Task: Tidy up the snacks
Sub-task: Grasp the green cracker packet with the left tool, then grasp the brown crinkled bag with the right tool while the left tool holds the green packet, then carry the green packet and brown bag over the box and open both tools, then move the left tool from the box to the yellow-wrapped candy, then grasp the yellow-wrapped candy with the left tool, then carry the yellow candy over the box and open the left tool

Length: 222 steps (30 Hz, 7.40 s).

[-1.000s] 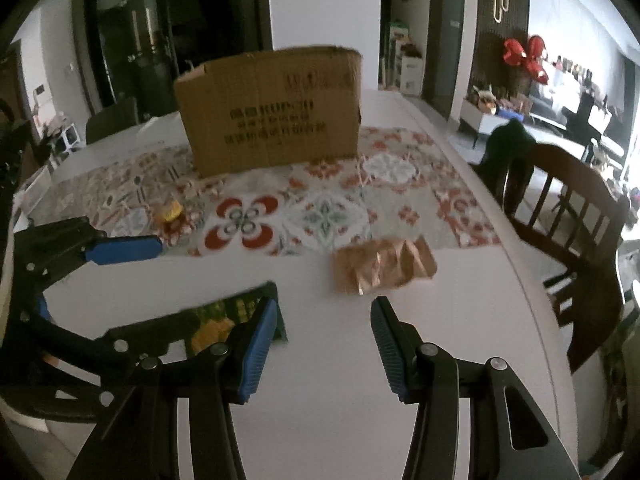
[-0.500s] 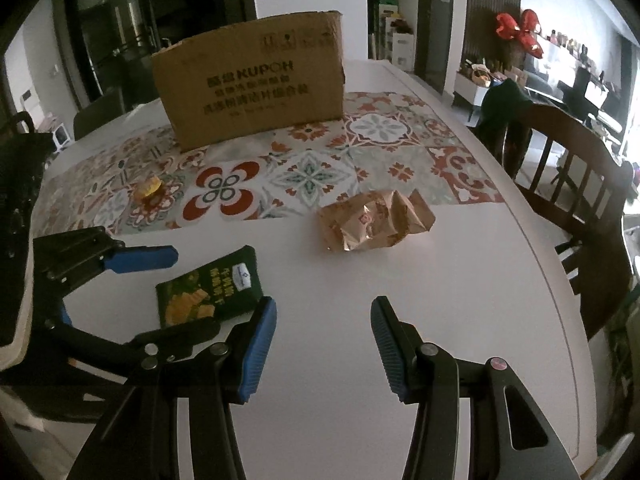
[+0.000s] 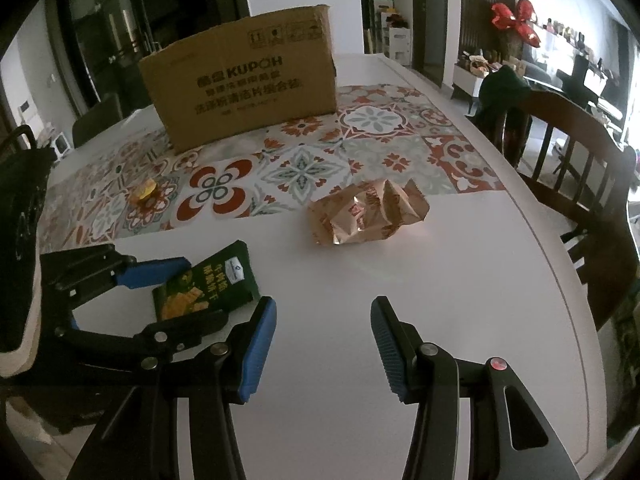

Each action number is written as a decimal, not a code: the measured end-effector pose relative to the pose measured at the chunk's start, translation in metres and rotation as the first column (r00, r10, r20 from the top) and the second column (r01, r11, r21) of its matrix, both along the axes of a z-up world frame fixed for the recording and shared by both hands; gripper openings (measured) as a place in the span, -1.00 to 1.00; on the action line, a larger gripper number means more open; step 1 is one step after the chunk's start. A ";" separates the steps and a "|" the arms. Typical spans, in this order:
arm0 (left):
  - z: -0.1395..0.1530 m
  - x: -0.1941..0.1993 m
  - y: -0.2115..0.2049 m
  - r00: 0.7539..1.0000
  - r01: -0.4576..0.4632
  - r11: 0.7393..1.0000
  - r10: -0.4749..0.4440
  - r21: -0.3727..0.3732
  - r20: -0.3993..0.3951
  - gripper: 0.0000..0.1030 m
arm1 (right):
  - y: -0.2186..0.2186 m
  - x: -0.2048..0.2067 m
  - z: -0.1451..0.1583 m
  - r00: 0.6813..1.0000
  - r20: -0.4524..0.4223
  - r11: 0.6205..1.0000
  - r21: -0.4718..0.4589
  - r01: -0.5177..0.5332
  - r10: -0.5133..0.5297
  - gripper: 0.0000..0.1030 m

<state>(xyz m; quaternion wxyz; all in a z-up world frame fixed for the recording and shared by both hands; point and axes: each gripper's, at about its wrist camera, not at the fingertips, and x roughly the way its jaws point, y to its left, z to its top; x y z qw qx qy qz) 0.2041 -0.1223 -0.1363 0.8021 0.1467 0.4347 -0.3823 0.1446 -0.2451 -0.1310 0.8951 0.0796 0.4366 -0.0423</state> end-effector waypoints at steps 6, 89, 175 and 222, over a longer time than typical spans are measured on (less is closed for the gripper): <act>0.015 0.001 -0.007 0.997 -0.043 0.999 0.045 -0.022 0.059 -0.05 | -0.010 0.001 0.006 0.999 0.034 0.999 0.025 0.020 -0.021 -0.03; 0.173 0.104 0.037 0.878 -0.270 0.933 0.340 -0.238 0.337 -0.06 | 0.003 0.116 0.148 0.903 0.422 0.995 0.022 -0.093 0.075 -0.20; 0.051 0.092 0.103 0.869 -0.469 0.883 0.466 -0.020 0.166 0.44 | 0.054 0.124 0.042 0.975 0.176 0.991 -0.017 -0.133 0.134 0.26; 0.040 0.106 0.101 0.877 -0.473 0.878 0.477 -0.071 0.056 -0.34 | 0.069 0.146 0.018 0.983 0.108 0.984 0.076 -0.160 0.152 0.25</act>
